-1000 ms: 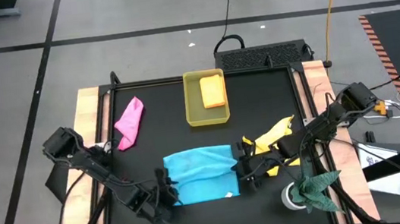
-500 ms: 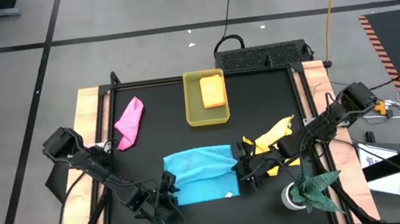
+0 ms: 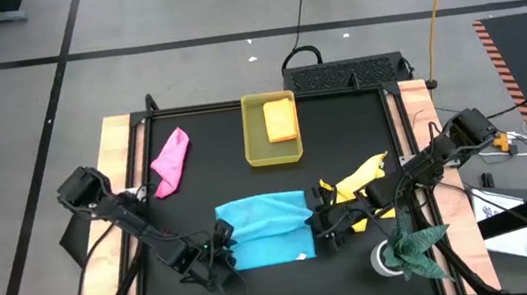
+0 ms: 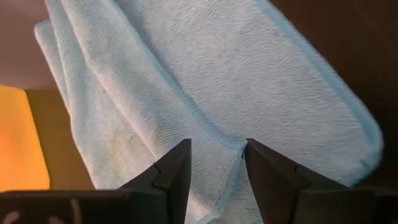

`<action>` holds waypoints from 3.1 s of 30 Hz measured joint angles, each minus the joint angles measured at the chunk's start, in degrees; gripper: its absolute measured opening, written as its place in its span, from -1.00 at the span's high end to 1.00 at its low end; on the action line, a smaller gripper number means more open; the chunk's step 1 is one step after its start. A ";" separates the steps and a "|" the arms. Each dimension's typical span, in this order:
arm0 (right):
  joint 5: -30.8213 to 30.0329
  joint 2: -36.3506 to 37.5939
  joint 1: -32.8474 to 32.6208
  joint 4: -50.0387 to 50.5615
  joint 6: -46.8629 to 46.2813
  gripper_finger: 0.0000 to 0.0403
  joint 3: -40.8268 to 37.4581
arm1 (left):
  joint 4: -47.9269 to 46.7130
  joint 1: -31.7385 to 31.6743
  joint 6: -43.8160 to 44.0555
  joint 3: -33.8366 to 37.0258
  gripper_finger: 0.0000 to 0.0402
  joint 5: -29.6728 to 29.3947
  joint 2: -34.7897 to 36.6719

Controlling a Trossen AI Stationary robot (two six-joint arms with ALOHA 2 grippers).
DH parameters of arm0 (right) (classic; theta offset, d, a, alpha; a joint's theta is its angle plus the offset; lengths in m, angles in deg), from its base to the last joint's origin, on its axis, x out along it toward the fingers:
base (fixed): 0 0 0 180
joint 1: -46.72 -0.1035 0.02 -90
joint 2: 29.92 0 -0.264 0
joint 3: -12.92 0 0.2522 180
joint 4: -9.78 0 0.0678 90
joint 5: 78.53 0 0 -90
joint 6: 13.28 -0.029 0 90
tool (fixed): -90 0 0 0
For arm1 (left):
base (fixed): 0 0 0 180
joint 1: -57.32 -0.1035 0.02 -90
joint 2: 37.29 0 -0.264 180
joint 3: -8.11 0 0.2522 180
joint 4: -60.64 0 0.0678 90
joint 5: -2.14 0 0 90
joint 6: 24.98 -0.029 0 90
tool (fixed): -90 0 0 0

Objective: Fold microfiber towels
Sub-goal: Fold the blue towel

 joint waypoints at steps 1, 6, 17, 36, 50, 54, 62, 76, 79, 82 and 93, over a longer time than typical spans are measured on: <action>0.00 0.00 0.00 -0.01 0.02 0.99 0.00 | 0.01 -0.15 0.02 0.00 0.27 -0.07 0.00; 0.00 0.00 0.00 0.00 0.06 0.99 0.00 | 0.03 -0.38 1.23 0.00 0.54 -0.07 0.00; -0.15 0.24 0.13 -1.05 0.30 0.99 0.00 | 5.36 0.30 7.48 0.00 0.98 -0.90 2.95; -31.41 1.14 16.68 -32.64 21.38 1.00 -5.74 | -26.55 -9.87 16.77 3.25 0.99 -47.33 22.37; -11.04 1.14 5.94 -25.16 20.30 1.00 -10.12 | 5.57 4.35 17.83 16.47 1.00 -24.70 25.07; -7.74 1.14 3.30 -25.08 18.12 1.00 -10.29 | 21.02 7.76 13.06 18.38 1.00 -16.71 24.33; -2.74 1.14 2.03 -19.80 11.81 1.00 -10.29 | 22.27 10.29 19.42 18.73 1.00 -14.15 17.34; -11.95 1.14 7.39 -32.28 19.47 1.00 -10.29 | 15.67 6.70 14.54 18.71 0.99 -40.20 16.45; -23.37 1.16 11.59 -41.90 19.73 1.00 -10.21 | 13.58 2.69 6.39 18.71 0.99 -56.02 19.33; -25.42 1.18 15.73 -47.06 23.85 1.00 -10.21 | 13.57 -2.72 -1.82 18.71 0.98 -60.16 24.00; -7.06 1.18 15.13 -22.79 13.11 1.00 -10.25 | 8.90 -5.26 3.90 18.67 0.99 -20.44 28.00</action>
